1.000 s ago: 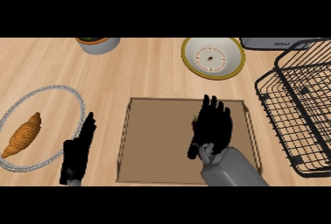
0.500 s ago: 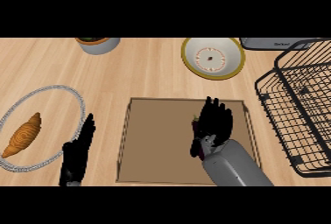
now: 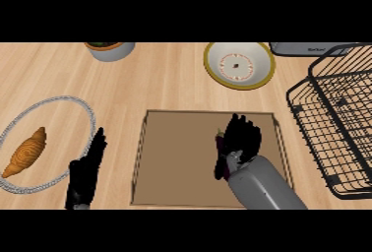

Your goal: Pick the eggplant from the tray and place it in the tiered basket

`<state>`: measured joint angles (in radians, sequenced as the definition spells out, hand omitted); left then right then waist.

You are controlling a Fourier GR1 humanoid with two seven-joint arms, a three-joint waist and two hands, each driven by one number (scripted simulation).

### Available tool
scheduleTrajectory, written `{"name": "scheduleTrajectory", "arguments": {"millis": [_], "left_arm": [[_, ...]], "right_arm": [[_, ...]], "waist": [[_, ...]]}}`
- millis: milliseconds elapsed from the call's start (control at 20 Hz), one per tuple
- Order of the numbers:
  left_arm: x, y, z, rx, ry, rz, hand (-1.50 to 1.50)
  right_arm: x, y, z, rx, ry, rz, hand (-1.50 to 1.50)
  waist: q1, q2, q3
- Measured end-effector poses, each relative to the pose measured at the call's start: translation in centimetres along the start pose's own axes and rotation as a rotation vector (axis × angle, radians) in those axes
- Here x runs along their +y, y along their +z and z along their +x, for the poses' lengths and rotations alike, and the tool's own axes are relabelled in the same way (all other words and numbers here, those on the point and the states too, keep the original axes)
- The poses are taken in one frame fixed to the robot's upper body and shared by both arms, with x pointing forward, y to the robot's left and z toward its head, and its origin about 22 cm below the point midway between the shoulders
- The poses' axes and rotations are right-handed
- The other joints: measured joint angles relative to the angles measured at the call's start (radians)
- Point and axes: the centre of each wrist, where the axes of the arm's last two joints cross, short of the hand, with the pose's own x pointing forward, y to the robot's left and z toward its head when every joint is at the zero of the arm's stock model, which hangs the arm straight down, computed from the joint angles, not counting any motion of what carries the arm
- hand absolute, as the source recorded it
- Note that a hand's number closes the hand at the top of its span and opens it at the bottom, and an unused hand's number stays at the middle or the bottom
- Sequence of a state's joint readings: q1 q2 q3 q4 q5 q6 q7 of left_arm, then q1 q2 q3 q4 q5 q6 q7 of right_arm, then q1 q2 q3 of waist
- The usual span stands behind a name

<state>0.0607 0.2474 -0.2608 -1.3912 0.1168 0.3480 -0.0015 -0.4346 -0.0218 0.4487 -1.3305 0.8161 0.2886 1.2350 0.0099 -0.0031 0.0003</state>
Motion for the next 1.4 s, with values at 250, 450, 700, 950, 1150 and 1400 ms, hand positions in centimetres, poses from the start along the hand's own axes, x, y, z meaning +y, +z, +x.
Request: {"name": "scheduleTrajectory", "arguments": {"millis": [250,450,700,950,1150,1400], "left_arm": [[0.2,-0.3,0.2,0.008,0.003,0.002,0.00],[0.3,-0.3,0.4,0.013,0.005,0.002,0.00],[0.6,-0.2,0.3,0.022,0.014,0.000,0.00],[0.0,0.3,-0.4,0.002,0.014,0.000,0.00],[0.5,-0.2,-0.2,0.004,0.009,0.004,0.00],[0.5,0.1,-0.4,0.015,0.007,0.013,0.00]], "right_arm": [[0.0,-0.6,-0.2,0.017,-0.015,0.035,-1.50],[1.1,-0.9,-0.5,0.031,-0.015,0.062,-1.50],[1.8,-0.9,-0.5,0.028,-0.022,0.057,1.50],[1.8,-1.1,-0.4,0.015,-0.016,0.031,1.50],[2.3,-1.2,-0.1,-0.013,0.028,-0.009,1.50],[2.3,-1.3,-0.7,-0.023,0.037,-0.074,1.50]], "waist": [[-0.002,0.000,-0.001],[-0.002,-0.001,-0.001],[-0.001,-0.004,-0.002],[-0.003,-0.008,-0.005],[-0.005,-0.011,-0.007],[-0.010,-0.014,-0.004]]}}
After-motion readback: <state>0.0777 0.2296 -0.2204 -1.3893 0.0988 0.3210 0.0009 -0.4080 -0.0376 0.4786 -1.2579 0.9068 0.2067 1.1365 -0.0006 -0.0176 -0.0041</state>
